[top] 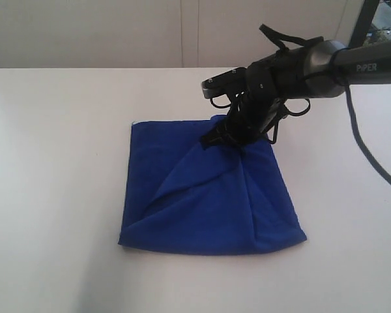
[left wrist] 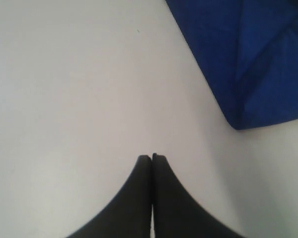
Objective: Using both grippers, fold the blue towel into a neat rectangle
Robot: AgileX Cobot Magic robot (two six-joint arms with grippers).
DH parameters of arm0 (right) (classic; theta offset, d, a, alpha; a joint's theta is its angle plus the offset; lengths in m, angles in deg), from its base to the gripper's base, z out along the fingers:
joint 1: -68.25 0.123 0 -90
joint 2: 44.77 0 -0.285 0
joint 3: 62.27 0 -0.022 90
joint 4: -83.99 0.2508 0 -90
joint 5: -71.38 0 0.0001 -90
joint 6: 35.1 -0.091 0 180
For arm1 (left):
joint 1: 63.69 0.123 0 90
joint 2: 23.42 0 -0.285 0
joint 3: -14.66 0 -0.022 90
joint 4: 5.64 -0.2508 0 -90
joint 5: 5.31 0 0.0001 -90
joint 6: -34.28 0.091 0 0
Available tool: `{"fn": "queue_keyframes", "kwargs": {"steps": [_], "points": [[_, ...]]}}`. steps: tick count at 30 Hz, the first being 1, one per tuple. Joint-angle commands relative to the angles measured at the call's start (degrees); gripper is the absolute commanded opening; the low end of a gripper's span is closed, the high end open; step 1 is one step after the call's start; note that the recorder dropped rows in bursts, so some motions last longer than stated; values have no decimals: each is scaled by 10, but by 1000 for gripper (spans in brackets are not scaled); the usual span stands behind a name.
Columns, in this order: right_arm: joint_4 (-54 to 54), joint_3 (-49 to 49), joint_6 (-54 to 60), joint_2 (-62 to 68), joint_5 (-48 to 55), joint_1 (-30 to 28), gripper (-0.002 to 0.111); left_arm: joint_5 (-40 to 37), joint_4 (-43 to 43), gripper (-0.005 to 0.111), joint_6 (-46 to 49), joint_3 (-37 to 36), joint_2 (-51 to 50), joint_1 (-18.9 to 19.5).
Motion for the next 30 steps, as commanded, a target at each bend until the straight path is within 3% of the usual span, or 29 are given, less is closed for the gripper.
{"fn": "queue_keyframes", "kwargs": {"steps": [1, 23, 30], "points": [[-2, 2, 1, -6, -7, -1, 4, -2, 2, 0, -3, -5, 5, -4], [-16, 2, 1, -44, 16, -1, 0, -2, 2, 0, -3, -5, 5, -4], [92, 2, 22, -60, 24, -30, 0, -2, 2, 0, -3, -5, 5, -4]]}}
